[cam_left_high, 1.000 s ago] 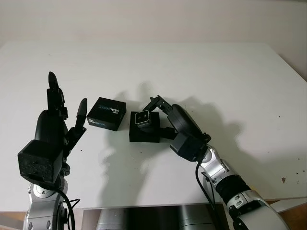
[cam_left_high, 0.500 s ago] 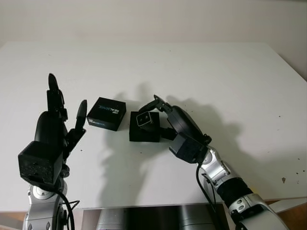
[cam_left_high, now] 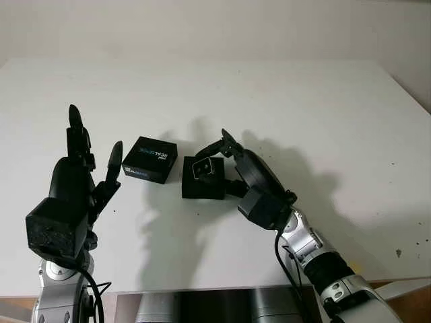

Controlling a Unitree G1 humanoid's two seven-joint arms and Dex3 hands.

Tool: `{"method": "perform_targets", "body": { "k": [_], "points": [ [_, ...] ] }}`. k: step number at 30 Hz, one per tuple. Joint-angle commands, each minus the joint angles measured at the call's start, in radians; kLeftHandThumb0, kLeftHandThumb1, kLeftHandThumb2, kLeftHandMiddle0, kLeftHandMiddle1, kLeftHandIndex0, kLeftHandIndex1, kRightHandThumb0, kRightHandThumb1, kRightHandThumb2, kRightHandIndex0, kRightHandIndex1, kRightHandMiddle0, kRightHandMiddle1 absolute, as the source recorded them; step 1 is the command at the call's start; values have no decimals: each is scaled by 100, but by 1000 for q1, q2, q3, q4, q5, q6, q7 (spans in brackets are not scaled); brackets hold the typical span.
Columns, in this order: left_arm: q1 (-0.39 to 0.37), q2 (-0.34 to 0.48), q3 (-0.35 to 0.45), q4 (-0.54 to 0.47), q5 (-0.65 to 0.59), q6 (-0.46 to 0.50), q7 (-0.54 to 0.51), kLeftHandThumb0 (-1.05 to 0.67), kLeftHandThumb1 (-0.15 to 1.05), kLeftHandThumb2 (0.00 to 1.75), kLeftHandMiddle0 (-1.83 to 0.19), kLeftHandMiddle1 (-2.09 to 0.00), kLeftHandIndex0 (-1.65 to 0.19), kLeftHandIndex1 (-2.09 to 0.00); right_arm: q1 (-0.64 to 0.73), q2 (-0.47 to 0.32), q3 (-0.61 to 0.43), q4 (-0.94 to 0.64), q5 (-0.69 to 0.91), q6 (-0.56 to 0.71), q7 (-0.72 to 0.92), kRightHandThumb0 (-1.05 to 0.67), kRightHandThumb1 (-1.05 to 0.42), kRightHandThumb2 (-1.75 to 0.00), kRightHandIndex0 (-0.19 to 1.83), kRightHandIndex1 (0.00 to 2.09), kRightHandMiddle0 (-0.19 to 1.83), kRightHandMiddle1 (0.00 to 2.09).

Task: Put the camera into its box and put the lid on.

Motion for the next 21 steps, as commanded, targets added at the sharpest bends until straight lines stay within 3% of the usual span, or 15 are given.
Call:
{"method": "perform_targets", "body": {
  "k": [1,4,14,21],
  "points": [
    [-6,8,0,-12,-1,-1,-4,-58,105,50,16,-5,19,0,25,-12,-5,0,5,1,4,-63,-91,-5,-4,4,8,12],
    [-6,10,3,-9,-6,-6,-7,-58,105,49,16,-5,19,0,19,-27,-19,-20,4,-21,-9,-63,-90,-5,-4,5,8,11],
    [-9,14,5,-12,-13,-3,-10,-59,105,49,17,-5,19,0,60,-132,-39,-297,-86,4,-22,-64,-91,-6,4,7,7,8],
    [-11,11,-4,-13,-5,3,-6,-57,105,51,18,-5,19,0,116,-195,-31,-489,-152,79,73,-71,-91,-5,-1,5,0,4]
  ]
}}
